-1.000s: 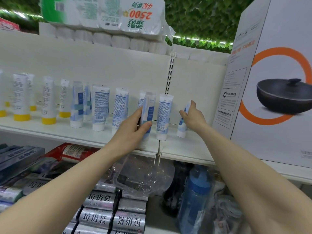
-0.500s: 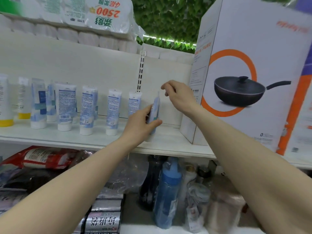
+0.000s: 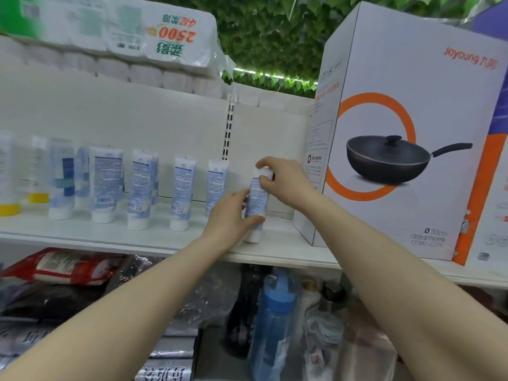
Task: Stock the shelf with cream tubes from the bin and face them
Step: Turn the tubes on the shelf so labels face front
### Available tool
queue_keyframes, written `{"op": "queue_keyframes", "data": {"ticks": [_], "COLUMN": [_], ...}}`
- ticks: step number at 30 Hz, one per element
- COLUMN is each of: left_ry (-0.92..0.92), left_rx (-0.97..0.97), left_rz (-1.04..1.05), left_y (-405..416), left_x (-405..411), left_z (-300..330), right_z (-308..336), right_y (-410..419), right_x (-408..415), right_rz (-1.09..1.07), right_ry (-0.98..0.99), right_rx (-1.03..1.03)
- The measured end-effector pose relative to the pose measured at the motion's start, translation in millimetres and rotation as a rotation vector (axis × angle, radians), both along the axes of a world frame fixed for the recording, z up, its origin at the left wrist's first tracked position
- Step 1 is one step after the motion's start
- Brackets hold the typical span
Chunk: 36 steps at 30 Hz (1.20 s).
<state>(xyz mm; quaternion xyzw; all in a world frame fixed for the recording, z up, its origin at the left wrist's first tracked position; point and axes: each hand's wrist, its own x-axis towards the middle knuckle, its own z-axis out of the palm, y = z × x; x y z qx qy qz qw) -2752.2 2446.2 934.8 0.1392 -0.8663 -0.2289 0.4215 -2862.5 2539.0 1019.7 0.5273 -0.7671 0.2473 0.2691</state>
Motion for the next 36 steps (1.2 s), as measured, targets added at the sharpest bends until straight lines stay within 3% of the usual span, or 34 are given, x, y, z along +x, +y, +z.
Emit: {"op": "queue_keyframes", "data": {"ticks": [14,20,24,30,36], "left_ry": [0.012,0.138,0.148,-0.141,-0.474], "left_rx": [-0.233,-0.358,-0.437,-0.504,-0.426], "left_rz": [0.056,0.069,0.100,0.174,0.116], "left_y": [-30.6,-53.9,-76.9,-114.2,-129.7], "left_x": [51.3,64.1,56.5,27.1,-9.1], "left_z": [5.9,59.7,106.4,146.6,171.0], "right_z": [-11.9,25.5,55.9,75.3,82.9], "right_y": [-10.4,-4.5,-9.2,-41.0,-72.9], "right_x": [5.6,5.6,-9.4,-35.2,-56.6], "right_rz": [-0.088,-0.104,-0.109,-0.134,-0.125], "right_ry": [0.032,0.047,-0.017,-0.014,-0.140], "right_rx": [-0.187,-0.192,-0.083,0.145,0.385]}}
